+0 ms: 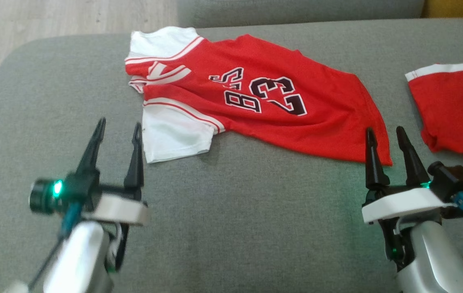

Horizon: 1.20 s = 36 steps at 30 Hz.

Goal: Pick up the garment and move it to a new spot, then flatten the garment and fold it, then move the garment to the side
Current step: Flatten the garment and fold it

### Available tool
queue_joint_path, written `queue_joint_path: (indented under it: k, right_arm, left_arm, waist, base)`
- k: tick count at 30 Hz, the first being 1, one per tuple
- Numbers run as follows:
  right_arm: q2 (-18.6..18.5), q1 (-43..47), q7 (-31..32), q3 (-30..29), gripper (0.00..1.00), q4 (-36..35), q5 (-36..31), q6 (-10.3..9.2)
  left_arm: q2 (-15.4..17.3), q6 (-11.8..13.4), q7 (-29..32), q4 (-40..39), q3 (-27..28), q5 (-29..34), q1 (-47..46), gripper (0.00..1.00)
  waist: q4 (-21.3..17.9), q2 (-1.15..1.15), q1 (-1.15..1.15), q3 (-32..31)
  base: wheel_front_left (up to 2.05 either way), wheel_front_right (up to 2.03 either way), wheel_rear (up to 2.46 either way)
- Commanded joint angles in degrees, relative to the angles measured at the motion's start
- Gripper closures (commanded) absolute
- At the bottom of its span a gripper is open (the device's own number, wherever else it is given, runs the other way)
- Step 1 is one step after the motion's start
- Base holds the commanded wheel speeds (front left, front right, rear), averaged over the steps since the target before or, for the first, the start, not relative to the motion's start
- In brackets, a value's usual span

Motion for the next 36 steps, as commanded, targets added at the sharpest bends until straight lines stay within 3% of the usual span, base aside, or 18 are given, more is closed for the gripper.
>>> queue_joint_path:
  k: [1,5,10,19,29,36]
  right_arm:
    - [-0.1,-0.65,-0.19,1.59,0.0,-2.01,-0.31,-0.05]
    - [-0.1,0.08,-0.4,1.66,0.0,-2.41,-0.04,-0.05]
    - [-0.1,0.07,-0.22,2.3,0.0,-3.12,-0.13,-0.05]
    - [-0.1,-1.22,-0.24,3.47,0.0,-4.15,0.18,-0.05]
    - [-0.1,-2.13,-0.93,3.43,0.0,-3.98,0.45,-0.05]
    - [-0.1,-2.37,-1.22,3.37,0.0,-3.47,0.42,-0.05]
  left_arm:
    - [0.96,0.75,-0.65,-3.04,2.45,0.08,-0.4,0.0]
    - [-0.61,2.39,-0.68,-10.24,3.14,0.15,5.39,0.0]
    - [-0.26,1.81,-0.36,-10.71,2.02,0.78,6.64,0.0]
    - [2.1,-0.59,8.5,0.66,1.48,-0.25,-0.4,0.0]
    - [2.71,1.52,13.07,12.76,2.55,-0.76,-5.82,0.0]
    - [2.09,0.18,14.3,15.97,1.45,-1.43,-6.5,0.0]
  waist:
    - [0.38,0.0,0.01,-0.44]
    - [0.53,0.0,0.01,-0.36]
    - [0.17,0.0,0.01,1.04]
    - [-3.35,0.0,0.01,5.65]
    - [-6.17,0.0,0.01,8.64]
    - [-6.36,0.0,0.01,8.71]
  base:
    - [0.0,0.0,0.0]
    - [0.0,0.0,0.0]
    - [0.0,0.0,0.0]
    - [0.0,0.0,0.0]
    - [0.0,0.0,0.0]
    - [0.0,0.0,0.0]
